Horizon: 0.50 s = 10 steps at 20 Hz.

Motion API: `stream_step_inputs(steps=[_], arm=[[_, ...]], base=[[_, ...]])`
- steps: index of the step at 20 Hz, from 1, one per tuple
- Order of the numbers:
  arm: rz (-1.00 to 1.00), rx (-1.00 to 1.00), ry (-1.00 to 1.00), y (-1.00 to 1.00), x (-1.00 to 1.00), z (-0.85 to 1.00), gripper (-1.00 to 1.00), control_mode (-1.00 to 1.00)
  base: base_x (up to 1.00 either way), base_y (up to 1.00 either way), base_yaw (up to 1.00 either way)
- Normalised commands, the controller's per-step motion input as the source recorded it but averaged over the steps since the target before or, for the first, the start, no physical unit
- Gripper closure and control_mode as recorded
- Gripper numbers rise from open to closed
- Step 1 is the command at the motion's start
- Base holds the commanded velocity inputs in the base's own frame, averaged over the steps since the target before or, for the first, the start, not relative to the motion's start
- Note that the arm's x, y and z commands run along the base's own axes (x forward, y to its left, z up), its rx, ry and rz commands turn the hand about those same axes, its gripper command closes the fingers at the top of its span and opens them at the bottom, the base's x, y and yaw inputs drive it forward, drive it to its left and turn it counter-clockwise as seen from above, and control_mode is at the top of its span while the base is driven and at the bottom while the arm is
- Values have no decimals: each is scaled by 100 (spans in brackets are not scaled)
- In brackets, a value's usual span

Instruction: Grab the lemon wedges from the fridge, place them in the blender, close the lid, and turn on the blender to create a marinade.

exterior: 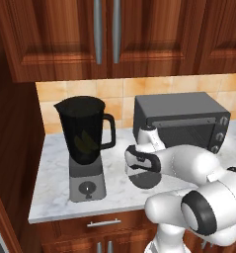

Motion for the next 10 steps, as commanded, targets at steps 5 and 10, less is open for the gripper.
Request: stream_step_inputs(steps=[5,10], arm=[[0,0,-8,0,-3,-44,100,-100],[0,0,-7,0,0,-23,100,-100]], base=[[0,0,0],[0,0,0]])
